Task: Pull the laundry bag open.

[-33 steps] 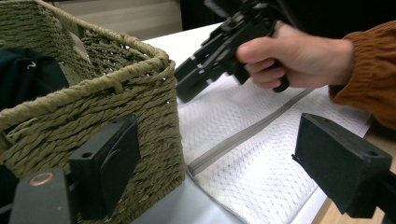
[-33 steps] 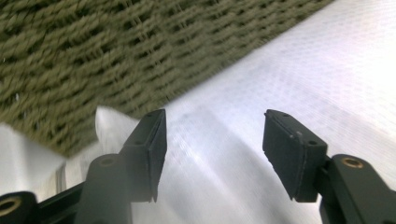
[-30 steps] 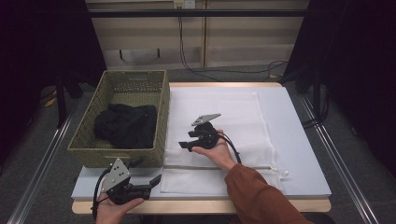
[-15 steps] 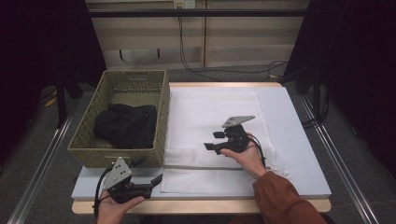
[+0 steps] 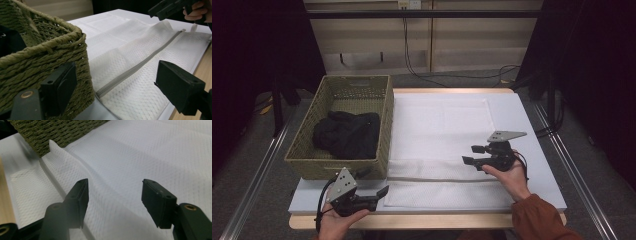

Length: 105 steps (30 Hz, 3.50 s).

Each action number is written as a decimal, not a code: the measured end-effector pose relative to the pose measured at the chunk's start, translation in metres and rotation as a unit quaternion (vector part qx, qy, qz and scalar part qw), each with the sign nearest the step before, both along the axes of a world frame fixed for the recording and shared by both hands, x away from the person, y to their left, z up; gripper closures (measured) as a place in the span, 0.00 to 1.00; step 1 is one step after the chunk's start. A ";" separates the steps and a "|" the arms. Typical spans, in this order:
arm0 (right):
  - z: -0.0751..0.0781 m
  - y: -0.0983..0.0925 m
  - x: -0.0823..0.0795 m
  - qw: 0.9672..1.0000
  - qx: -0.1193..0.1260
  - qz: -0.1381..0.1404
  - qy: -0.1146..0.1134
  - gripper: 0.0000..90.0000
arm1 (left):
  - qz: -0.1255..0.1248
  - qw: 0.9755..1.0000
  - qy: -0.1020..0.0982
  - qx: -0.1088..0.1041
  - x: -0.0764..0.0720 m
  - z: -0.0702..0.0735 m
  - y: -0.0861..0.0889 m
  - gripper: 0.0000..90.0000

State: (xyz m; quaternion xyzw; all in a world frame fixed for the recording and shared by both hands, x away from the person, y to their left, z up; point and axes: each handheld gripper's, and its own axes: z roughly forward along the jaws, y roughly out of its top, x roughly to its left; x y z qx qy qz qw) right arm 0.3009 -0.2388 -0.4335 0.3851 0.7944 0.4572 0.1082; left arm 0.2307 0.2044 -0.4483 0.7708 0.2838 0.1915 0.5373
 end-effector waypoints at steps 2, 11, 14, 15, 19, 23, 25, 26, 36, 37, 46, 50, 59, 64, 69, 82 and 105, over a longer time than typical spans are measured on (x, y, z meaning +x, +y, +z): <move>0.000 -0.010 -0.006 1.000 0.007 -0.003 0.005 0.46 | -0.009 1.000 0.000 0.003 0.001 0.001 0.000 0.22; -0.005 -0.041 -0.030 1.000 0.020 -0.009 0.022 0.46 | -0.023 1.000 0.006 0.005 0.002 0.000 -0.010 0.25; -0.005 -0.049 -0.037 1.000 0.014 -0.014 0.022 0.49 | -0.025 1.000 0.009 0.012 0.000 0.002 -0.015 0.26; -0.006 -0.053 -0.040 1.000 0.015 -0.017 0.020 0.52 | -0.029 1.000 0.007 0.011 -0.002 0.003 -0.017 0.26; -0.007 -0.066 -0.050 0.999 0.013 -0.027 0.022 0.56 | -0.036 0.999 -0.002 0.007 -0.004 0.007 -0.022 0.30; -0.007 -0.078 -0.057 0.999 0.017 -0.031 0.028 0.60 | -0.050 0.999 -0.004 0.020 -0.004 0.005 -0.033 0.37; -0.007 -0.081 -0.060 0.999 0.019 -0.034 0.028 0.61 | -0.066 0.998 0.000 0.017 -0.002 0.004 -0.041 0.38; -0.007 -0.082 -0.062 0.999 0.017 -0.038 0.028 0.61 | -0.069 0.997 0.000 0.015 -0.002 0.004 -0.046 0.38; -0.013 -0.096 -0.079 0.998 0.013 -0.048 0.038 0.72 | -0.128 0.992 0.009 0.011 0.011 0.000 -0.094 0.44; -0.015 -0.098 -0.080 0.998 0.011 -0.052 0.039 0.73 | -0.133 0.991 0.009 0.013 0.012 0.000 -0.098 0.44; -0.025 -0.107 -0.088 0.996 0.000 -0.077 0.054 0.73 | -0.154 0.988 0.009 0.020 0.024 0.001 -0.130 0.46; -0.030 -0.108 -0.089 0.994 -0.009 -0.085 0.062 0.72 | -0.161 0.986 0.009 0.033 0.018 -0.001 -0.132 0.49; -0.036 -0.101 -0.086 0.994 -0.034 -0.082 0.065 0.67 | -0.175 0.984 0.027 0.028 0.017 -0.012 -0.135 0.52; -0.042 -0.095 -0.085 0.992 -0.054 -0.078 0.081 0.67 | -0.166 0.985 0.033 0.034 0.019 -0.015 -0.138 0.50; -0.042 -0.091 -0.086 0.991 -0.087 -0.078 0.062 0.78 | -0.172 0.984 0.035 0.042 0.020 -0.016 -0.144 0.49; -0.040 -0.094 -0.084 0.992 -0.072 -0.090 0.055 0.99 | -0.188 0.980 0.045 0.045 0.031 -0.010 -0.170 0.57; -0.026 -0.098 -0.085 0.996 -0.034 -0.082 0.023 0.99 | -0.220 0.972 0.075 0.033 0.052 -0.020 -0.256 0.69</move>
